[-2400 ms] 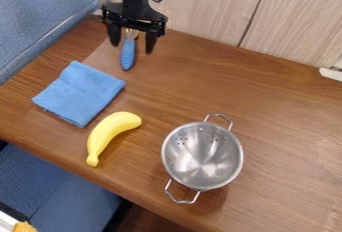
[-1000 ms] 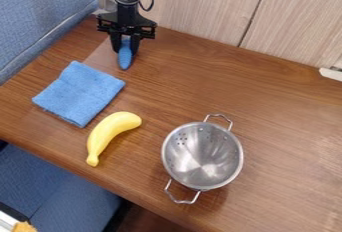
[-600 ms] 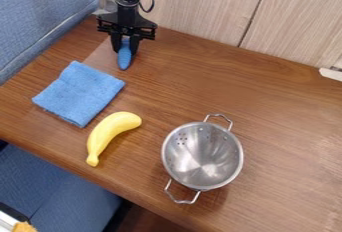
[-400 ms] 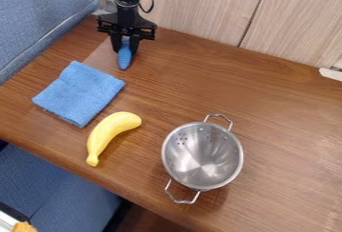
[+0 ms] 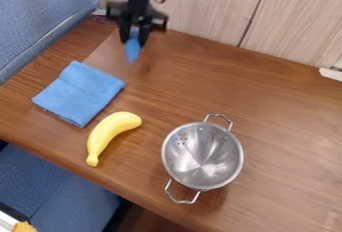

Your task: Put the blue fork in the upper right side of the table

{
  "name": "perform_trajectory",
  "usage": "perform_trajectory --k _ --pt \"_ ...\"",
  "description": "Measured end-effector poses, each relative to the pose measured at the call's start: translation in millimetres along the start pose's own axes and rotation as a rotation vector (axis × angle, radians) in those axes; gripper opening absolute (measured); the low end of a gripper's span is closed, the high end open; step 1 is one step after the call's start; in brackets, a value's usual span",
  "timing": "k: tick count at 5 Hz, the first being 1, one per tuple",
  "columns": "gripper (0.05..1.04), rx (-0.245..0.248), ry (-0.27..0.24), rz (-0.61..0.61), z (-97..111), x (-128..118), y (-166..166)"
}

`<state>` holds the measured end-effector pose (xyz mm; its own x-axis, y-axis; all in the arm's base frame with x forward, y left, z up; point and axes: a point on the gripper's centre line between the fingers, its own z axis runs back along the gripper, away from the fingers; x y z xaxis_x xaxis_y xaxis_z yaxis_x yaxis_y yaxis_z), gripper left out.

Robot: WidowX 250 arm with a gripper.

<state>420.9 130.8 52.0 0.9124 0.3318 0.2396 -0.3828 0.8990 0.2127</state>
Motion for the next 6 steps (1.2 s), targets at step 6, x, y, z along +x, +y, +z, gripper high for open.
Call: perform_trajectory --k 6 --pt "0.379 -0.189 -0.048 -0.298 85.8 -93.0 -170.9"
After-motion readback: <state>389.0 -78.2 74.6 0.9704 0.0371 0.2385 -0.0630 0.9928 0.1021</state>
